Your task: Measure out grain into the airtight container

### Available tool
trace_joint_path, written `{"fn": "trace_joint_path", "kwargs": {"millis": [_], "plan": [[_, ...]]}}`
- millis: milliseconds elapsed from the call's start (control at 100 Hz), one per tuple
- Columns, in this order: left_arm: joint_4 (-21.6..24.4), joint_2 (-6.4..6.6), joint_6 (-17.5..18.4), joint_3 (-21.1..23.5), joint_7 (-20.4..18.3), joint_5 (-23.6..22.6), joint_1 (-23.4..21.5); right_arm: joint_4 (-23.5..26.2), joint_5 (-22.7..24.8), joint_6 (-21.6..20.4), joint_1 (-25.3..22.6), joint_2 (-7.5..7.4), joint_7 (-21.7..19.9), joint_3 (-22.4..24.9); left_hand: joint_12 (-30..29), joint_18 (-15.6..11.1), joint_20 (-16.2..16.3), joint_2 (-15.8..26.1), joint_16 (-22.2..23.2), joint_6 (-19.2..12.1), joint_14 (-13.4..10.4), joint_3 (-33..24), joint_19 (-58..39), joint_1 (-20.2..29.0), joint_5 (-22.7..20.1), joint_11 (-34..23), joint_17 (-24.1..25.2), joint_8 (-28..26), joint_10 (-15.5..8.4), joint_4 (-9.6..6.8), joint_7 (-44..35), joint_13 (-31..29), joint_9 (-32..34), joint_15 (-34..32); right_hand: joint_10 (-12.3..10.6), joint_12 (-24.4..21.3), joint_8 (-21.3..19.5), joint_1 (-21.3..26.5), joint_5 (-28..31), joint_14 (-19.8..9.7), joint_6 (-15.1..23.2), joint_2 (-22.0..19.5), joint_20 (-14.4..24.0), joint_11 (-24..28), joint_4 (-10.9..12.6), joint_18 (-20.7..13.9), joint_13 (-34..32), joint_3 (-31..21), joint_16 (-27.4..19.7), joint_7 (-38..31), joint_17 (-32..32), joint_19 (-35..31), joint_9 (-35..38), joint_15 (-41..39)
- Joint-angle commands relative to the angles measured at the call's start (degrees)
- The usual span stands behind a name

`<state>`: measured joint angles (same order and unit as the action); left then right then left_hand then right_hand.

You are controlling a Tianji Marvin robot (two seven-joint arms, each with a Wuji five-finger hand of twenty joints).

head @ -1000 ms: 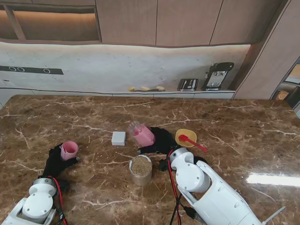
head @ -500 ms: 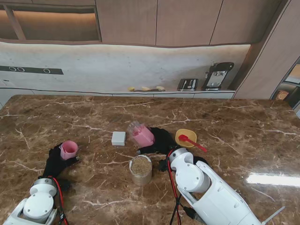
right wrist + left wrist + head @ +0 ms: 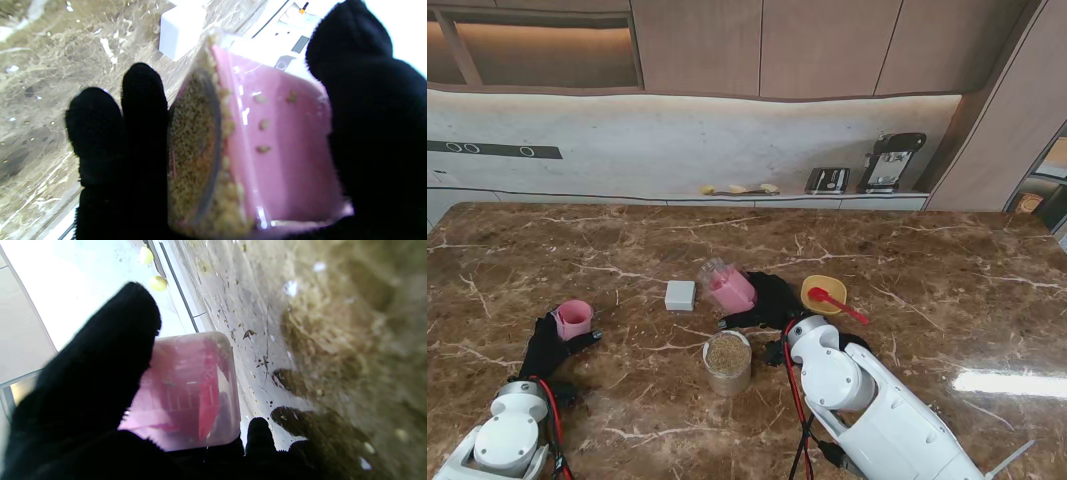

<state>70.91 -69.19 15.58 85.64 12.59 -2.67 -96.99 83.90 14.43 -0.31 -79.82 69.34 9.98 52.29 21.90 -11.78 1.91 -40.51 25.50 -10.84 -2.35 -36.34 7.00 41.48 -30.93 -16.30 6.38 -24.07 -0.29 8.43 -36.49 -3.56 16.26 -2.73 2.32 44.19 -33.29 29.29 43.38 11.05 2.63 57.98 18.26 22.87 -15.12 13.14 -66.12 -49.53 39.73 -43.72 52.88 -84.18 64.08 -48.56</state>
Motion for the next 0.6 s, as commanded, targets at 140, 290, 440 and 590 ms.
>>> {"fn": "trace_joint_path", "kwargs": {"millis": [140, 290, 440, 590], "plan": [[-2.17, -0.6, 0.94, -1.0, -0.26, -0.96, -0.41, 0.26, 0.11, 0.77, -0.38, 0.03, -1.11, 0.09, -0.16, 12.82, 0.59, 4.34, 0.21, -3.37, 3.99, -13.3, -6.3, -3.58, -5.68, 0.8, -4.67, 1.47, -0.46, -2.66, 1.03, 1.4, 0.61, -1.07, -6.72, 1.5, -0.98, 7.65, 6.56, -8.34, 12.96, -20.4, 0.95, 10.48, -0.72, -5.13, -3.05, -13.73, -0.6, -9.22, -0.46, -0.05, 6.34, -2.07], [-2.72, -0.47, 1.35, -1.01, -0.42, -1.54, -0.15, 0.49, 0.36, 0.95, -0.39, -0.06, -1.3, 0.1, -0.49, 12.96, 1.11, 1.29, -0.1, -3.52, 3.99, -10.61, -6.27, -4.09, 2.7, 1.55, -4.62, -1.19, -1.01, -1.89, 1.36, 1.36, -1.66, -0.71, -6.7, 1.49, -0.95, 7.65, 6.59, -8.34, 12.99, -20.38, 0.95, 10.47, -0.72, -5.13, -3.05, -13.74, -0.6, -9.22, -0.46, -0.05, 6.31, -2.07], [-3.63, -0.46, 1.46, -1.03, -0.57, -1.7, 0.17, 0.82, 0.64, 1.16, -0.25, -0.16, -1.58, 0.07, -0.05, 12.98, 1.56, 0.72, -0.47, -4.43, 3.82, -10.77, -6.36, -3.76, 7.34, 1.38, -4.62, -5.43, -1.44, -1.88, -0.59, 1.37, -2.84, -0.63, -6.74, 1.51, -0.9, 7.55, 6.55, -8.37, 12.95, -20.38, 0.96, 10.5, -0.73, -5.13, -3.04, -13.76, -0.6, -9.21, -0.46, -0.05, 6.35, -2.06], [-5.0, -0.26, 0.9, -1.05, -0.18, -3.92, 0.47, 1.12, 1.0, 1.35, -0.14, -0.3, -1.9, 0.02, 0.23, 12.79, 1.66, 4.26, -0.92, -4.55, 3.8, -11.07, -6.28, -3.65, 5.46, 1.08, -4.63, -7.95, -1.01, -2.21, -2.78, 1.32, -2.97, -0.51, -6.74, 1.48, -0.88, 7.52, 6.6, -8.39, 12.96, -20.39, 0.96, 10.47, -0.74, -5.13, -3.02, -13.8, -0.61, -9.24, -0.46, -0.05, 6.31, -2.04]]}}
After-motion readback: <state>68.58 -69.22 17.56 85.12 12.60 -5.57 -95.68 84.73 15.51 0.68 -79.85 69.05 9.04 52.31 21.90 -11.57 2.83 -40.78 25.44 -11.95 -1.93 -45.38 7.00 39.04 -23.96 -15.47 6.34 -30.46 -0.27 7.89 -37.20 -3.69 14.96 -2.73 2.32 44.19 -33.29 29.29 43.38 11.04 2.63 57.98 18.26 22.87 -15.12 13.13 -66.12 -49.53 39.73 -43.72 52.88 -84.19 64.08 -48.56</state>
